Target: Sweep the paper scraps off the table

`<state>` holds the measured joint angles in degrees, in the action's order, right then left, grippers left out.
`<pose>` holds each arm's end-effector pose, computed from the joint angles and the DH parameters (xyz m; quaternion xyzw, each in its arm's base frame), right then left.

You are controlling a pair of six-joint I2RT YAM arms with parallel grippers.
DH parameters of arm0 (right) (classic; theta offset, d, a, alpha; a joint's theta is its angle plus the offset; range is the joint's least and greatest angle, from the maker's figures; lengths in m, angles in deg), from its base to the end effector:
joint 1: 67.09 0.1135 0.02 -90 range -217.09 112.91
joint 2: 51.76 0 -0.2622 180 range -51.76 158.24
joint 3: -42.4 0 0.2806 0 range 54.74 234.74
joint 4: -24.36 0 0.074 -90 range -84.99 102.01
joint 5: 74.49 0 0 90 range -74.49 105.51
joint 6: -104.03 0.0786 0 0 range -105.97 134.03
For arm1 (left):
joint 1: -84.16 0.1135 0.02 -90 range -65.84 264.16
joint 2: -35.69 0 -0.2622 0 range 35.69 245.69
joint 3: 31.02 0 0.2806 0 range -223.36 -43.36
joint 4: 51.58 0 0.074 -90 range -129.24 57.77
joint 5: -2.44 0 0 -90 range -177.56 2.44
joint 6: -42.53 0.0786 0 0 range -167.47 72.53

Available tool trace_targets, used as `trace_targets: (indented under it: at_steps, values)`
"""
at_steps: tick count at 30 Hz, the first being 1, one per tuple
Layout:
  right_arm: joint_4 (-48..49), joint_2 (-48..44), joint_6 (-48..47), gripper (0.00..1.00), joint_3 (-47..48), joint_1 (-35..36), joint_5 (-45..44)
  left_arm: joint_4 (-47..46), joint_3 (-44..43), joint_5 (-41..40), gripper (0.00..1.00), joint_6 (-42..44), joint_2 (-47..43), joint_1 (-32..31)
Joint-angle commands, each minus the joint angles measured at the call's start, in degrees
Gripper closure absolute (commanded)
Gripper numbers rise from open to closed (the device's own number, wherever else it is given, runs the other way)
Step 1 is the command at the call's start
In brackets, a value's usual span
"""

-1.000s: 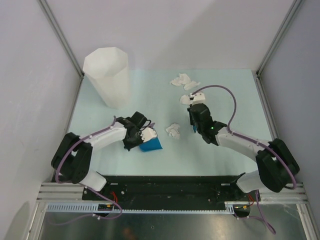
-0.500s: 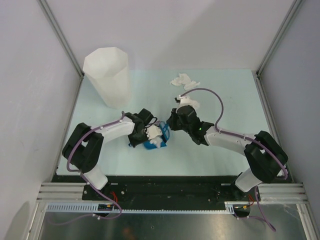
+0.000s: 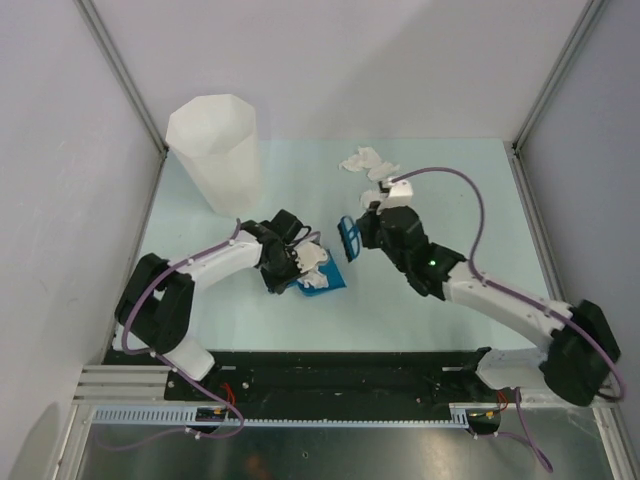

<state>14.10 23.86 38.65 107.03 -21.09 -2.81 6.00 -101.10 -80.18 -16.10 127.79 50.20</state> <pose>0.2740 0.2482 0.2601 -0.0628 0.8174 0.2150 0.5308 0.2574 -0.1855 0.1209 0.5413 0.8335 -0.0661 0.0890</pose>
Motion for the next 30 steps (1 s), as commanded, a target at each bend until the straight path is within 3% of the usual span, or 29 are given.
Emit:
trace_targets:
  at_steps: [1,9,21,24,25,28,30]
  values:
    - [-1.56,-9.24,-9.93,1.00,1.76,-0.47,-16.71,-0.15,-4.57,8.26,1.00,-2.81,-5.52,1.26]
    - [-9.64,-20.24,-11.09,1.00,1.67,-7.41,-19.03,1.70,-17.13,-0.77,1.00,-2.64,-11.67,4.07]
    - [-17.64,-21.82,-10.74,1.00,0.36,-9.43,-16.04,8.73,-48.68,-14.13,1.00,0.61,-6.50,20.15]
    - [-17.64,-22.26,-10.82,1.00,-0.52,-9.52,-14.55,8.82,-56.59,-24.84,1.00,2.81,-2.72,22.70]
    - [-17.99,-22.18,-10.65,1.00,-0.53,-9.52,-14.11,8.73,-58.18,-32.70,1.00,3.77,-1.58,22.70]
    - [-18.52,-22.79,-10.56,1.00,-0.61,-9.52,-12.88,7.51,-64.15,-45.98,1.00,9.74,4.04,23.23]
    - [-18.61,-23.58,-10.65,1.00,-0.96,-9.52,-11.91,6.54,-69.25,-51.20,1.00,14.14,8.52,24.02]
